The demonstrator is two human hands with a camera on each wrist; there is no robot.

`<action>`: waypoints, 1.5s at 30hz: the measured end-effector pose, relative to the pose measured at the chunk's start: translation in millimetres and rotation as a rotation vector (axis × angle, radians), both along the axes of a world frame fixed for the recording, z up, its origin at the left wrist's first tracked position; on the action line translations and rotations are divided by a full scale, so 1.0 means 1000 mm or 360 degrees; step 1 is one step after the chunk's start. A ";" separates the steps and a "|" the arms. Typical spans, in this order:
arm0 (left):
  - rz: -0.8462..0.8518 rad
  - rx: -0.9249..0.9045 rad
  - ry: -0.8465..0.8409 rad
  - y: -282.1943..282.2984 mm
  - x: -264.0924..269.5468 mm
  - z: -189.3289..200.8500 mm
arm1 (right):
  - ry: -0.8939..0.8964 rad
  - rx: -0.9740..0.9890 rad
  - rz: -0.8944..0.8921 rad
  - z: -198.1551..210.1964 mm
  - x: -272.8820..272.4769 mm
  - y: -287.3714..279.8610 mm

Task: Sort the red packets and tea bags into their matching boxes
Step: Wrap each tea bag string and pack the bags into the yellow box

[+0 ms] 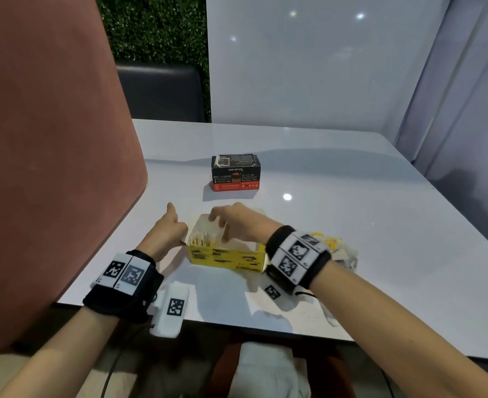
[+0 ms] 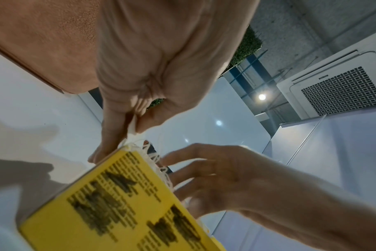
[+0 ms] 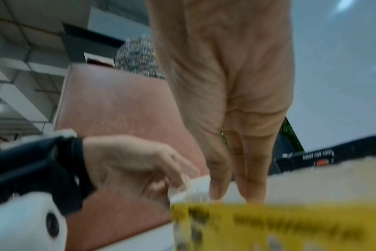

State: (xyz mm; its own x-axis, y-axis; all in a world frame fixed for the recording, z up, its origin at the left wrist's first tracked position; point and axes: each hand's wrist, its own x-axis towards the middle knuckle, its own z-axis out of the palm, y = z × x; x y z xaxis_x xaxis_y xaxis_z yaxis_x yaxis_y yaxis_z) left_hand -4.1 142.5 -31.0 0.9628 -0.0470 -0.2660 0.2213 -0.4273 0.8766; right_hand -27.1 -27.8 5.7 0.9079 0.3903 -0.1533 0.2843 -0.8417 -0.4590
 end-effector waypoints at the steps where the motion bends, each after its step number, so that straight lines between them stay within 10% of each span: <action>1: 0.0006 0.0003 0.0005 0.000 0.000 -0.001 | -0.0014 0.0103 -0.0074 0.007 -0.005 -0.013; 9: -0.0047 -0.0025 0.0010 -0.011 -0.012 0.005 | 0.0019 -0.0640 -0.0509 0.003 -0.036 -0.140; 13: -0.0044 0.0402 -0.0572 -0.034 -0.050 0.021 | 0.0193 -0.0766 -0.0431 -0.010 -0.045 -0.149; 19: -0.0452 0.0310 -0.1005 -0.084 -0.100 0.020 | -0.0153 -0.0691 -0.0444 -0.008 -0.050 -0.148; 22: -0.0549 -0.0066 -0.0739 -0.100 -0.099 0.016 | -0.0434 -0.0582 -0.0457 -0.003 -0.058 -0.156; 29: -0.0523 -0.1778 0.0905 -0.118 -0.106 0.017 | -0.0804 0.0340 0.0170 -0.005 -0.094 -0.138; 33: -0.0576 -0.1577 0.0635 -0.106 -0.110 0.011 | -0.0638 0.0409 0.0003 -0.020 -0.097 -0.132; 39: -0.0439 -0.1093 0.0603 -0.093 -0.129 0.000 | -0.0418 -0.0545 0.0046 -0.054 -0.086 -0.107; 45: -0.0267 -0.1364 0.0904 -0.082 -0.137 0.002 | -0.0479 -0.0655 0.0071 -0.051 -0.089 -0.094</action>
